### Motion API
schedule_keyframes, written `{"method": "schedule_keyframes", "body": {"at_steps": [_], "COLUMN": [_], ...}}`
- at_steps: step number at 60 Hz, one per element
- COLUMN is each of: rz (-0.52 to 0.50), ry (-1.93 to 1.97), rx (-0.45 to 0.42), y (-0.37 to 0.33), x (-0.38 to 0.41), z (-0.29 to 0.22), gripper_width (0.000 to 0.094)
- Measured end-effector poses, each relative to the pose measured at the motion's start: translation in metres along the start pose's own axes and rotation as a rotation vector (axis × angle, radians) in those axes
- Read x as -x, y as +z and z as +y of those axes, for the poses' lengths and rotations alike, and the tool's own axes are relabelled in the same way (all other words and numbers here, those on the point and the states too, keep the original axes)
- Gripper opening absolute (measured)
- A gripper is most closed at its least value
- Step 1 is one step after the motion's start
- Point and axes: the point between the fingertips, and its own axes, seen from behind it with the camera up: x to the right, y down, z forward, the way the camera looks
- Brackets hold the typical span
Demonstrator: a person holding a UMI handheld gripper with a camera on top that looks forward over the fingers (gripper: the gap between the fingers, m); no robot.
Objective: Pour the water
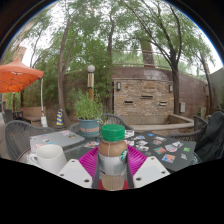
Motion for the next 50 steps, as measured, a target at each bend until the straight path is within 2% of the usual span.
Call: {"method": "schedule_keyframes", "body": {"at_steps": [4, 6, 9, 13, 25, 34, 41, 50], "rz": [-0.022, -0.019, -0.011, 0.012, 0.040, 0.004, 0.000, 0.036], "ry": [-0.006, 0.001, 0.022, 0.044, 0.041, 0.046, 0.093, 0.171], "rx": [0.053, 0.080, 0.065, 0.069, 0.088, 0.055, 0.049, 0.039], "y": [-0.006, -0.010, -0.024, -0.046, -0.147, -0.245, -0.316, -0.374], "x": [0.003, 0.004, 0.001, -0.003, 0.014, 0.044, 0.063, 0.077], "z": [0.004, 0.006, -0.003, -0.010, -0.033, -0.045, -0.035, -0.021], "gripper_width": [0.0530, 0.0662, 0.0860, 0.0823, 0.0831, 0.0830, 0.0828, 0.0831]}}
